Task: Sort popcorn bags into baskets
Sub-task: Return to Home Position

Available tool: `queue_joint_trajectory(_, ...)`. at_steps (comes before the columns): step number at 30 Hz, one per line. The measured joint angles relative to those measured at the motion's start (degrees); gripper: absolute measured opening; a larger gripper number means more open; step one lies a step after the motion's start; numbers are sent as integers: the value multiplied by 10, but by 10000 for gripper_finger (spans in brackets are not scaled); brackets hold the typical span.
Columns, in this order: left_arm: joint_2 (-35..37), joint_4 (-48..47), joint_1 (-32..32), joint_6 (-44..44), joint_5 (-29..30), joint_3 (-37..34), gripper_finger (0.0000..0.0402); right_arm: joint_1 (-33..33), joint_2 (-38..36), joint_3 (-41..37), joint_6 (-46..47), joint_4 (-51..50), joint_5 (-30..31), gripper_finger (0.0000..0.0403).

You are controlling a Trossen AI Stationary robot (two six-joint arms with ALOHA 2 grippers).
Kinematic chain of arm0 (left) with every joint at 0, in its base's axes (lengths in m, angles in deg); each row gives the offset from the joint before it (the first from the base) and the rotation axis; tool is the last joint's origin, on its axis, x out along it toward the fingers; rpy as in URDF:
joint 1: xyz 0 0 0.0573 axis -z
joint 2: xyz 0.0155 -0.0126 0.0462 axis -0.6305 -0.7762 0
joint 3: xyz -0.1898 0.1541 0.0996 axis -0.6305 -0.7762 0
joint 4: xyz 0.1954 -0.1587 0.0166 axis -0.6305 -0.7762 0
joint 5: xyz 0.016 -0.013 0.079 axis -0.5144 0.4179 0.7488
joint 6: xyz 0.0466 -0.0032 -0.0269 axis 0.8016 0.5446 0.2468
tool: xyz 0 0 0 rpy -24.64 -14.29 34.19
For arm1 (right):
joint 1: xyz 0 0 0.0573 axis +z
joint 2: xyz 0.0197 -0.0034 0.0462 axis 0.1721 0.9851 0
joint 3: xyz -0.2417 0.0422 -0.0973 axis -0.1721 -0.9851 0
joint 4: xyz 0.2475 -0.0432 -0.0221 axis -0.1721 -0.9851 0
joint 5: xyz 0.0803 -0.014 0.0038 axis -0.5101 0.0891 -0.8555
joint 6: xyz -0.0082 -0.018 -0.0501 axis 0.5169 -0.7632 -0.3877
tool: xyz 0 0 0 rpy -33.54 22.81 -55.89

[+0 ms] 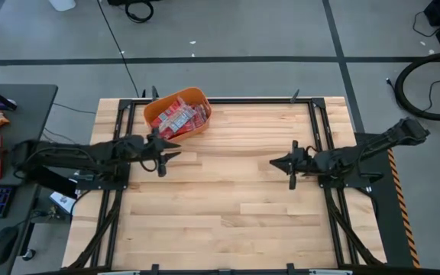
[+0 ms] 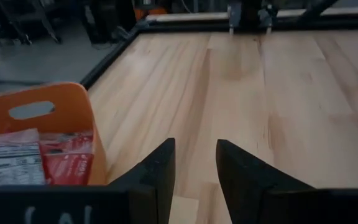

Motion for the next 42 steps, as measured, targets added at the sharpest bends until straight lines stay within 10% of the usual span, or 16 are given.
queue_joint_trajectory(22,268,40,0,-9,2,-156,120,-103,-326,-34,-52,-153,-56,12)
queue_joint_trajectory(42,338,46,0,-37,-138,-180,120,-103,-345,-70,-59,-62,43,13)
